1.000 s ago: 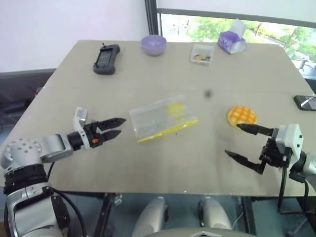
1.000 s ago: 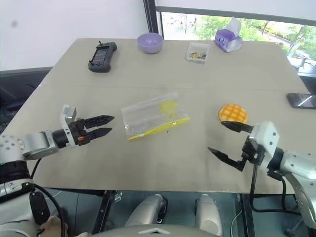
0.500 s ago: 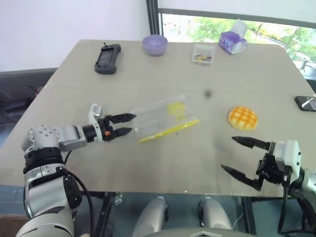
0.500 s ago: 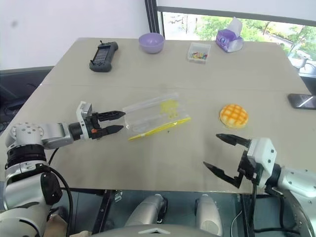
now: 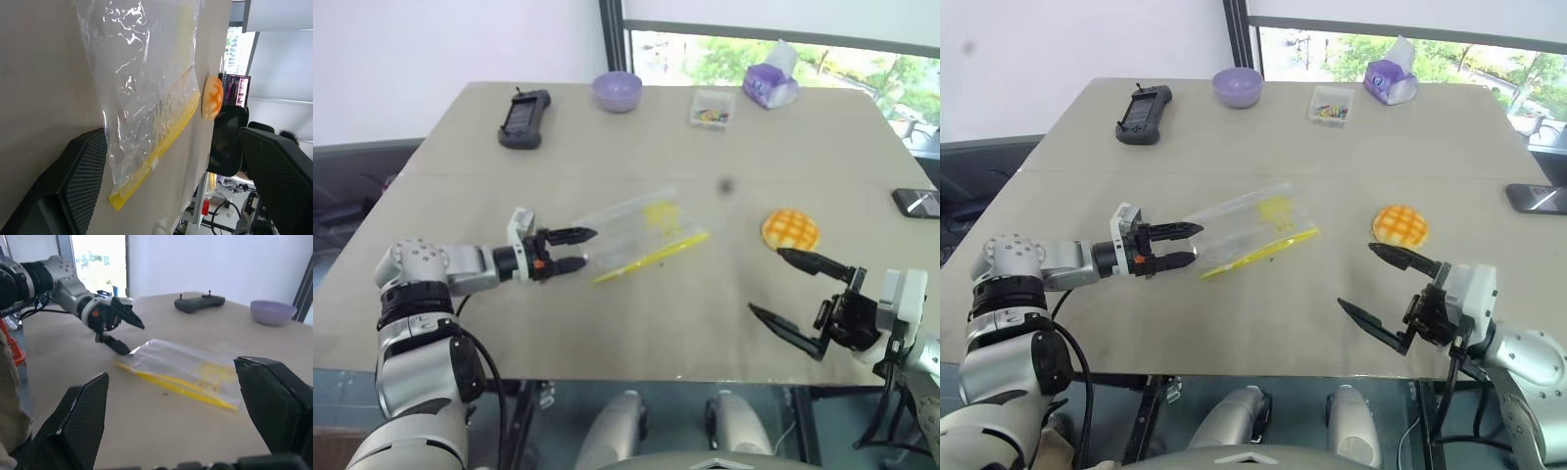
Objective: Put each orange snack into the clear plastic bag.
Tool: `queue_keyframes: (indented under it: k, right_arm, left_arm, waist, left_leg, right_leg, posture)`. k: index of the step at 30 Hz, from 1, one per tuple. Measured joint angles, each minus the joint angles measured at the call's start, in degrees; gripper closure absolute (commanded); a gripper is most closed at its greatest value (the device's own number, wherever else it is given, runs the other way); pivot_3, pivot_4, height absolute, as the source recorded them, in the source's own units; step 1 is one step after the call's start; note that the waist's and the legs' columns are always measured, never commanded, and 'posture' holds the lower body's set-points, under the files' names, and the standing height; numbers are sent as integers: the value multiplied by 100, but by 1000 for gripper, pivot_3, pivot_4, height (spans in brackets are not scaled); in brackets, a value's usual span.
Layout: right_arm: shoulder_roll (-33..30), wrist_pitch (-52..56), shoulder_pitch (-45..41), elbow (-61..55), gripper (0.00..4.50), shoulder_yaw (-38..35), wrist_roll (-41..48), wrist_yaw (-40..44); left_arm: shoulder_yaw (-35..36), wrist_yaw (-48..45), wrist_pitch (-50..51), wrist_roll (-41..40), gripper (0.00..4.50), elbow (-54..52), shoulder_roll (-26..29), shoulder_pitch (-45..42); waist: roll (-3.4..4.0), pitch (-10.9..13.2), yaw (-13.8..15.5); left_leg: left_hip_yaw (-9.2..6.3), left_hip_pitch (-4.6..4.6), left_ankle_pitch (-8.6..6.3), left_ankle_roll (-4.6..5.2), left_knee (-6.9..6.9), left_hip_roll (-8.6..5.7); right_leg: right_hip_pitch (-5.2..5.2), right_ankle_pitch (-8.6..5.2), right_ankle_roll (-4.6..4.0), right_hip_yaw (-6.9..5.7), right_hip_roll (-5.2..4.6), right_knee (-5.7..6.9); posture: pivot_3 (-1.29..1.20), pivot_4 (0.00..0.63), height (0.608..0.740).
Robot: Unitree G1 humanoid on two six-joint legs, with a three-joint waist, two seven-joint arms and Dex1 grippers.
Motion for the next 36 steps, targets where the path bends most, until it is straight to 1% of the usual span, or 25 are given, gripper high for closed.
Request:
queue_keyframes:
  k: [3, 10, 12, 18, 21, 23, 28, 34, 36]
  right_arm:
    - [30, 3, 35, 2, 0, 40, -8, -31]
    - [43, -55, 8, 45, 0, 104, -42, -30]
    - [44, -120, 18, 60, 0, 103, -52, -30]
    - [60, -328, 110, 205, 0, 89, -102, -24]
    - [81, -381, -91, 358, 0, 101, -190, -49]
    - [81, -395, -111, 379, 0, 101, -214, -55]
    - [104, -414, -243, 444, 0, 168, -350, -128]
    - [126, -419, -337, 495, 0, 213, -485, -216]
    - [169, -414, -523, 576, 0, 334, -591, -278]
  left_arm:
    - [87, 70, 30, 30, 30, 119, -54, -72]
    - [353, 482, 28, 75, 30, 145, -467, -265]
    - [530, 656, 29, 75, 30, 144, -612, -288]
    - [1151, 1281, 27, 156, 30, -76, -1203, -356]
    - [1517, 1716, 4, 232, 30, -306, -1613, -399]
    - [1670, 1872, -4, 242, 30, -386, -1763, -414]
    - [2184, 2482, -145, 253, 30, -751, -2412, -476]
    - [2285, 2831, -343, 247, 30, -1098, -2845, -500]
    - [2308, 2939, -374, 244, 30, -1181, -2952, -516]
  waist:
    - [-2, 1, 23]
    - [-4, 0, 16]
    - [-4, 0, 20]
    - [-5, 0, 34]
    - [-6, -1, 32]
    - [-6, -1, 36]
    - [-7, 0, 60]
    - [-9, 1, 66]
    - [-10, 2, 61]
  left_leg:
    - [-6, -8, 10, -18, 0, -2]
    - [-4, -6, 10, -17, 4, -2]
    - [-4, -6, 10, -17, 4, -1]
    - [-3, -6, 10, -18, 6, -1]
    - [-4, -5, 10, -18, 7, 0]
    - [-5, -6, 10, -19, 6, -1]
    - [-3, -6, 10, -19, 10, -1]
    - [-1, -9, 11, -20, 10, -2]
    - [0, -9, 11, -20, 10, -3]
  right_leg:
    - [-4, -1, 0, -5, -2, -4]
    - [-3, 0, 1, -3, -2, 1]
    - [-3, 0, 1, -3, -3, 1]
    - [0, 0, 1, -3, -6, 0]
    - [0, 0, 1, -3, -6, 1]
    - [0, 0, 1, -4, -6, 1]
    - [2, 0, 2, -3, -9, 0]
    - [3, 0, 2, -2, -9, 0]
    - [3, 0, 2, -2, -7, 0]
  posture:
    - [0, 150, 740]
    - [0, 150, 740]
    - [0, 150, 740]
    - [0, 150, 740]
    - [0, 150, 740]
    - [0, 150, 740]
    - [0, 150, 740]
    - [0, 150, 740]
    - [0, 150, 740]
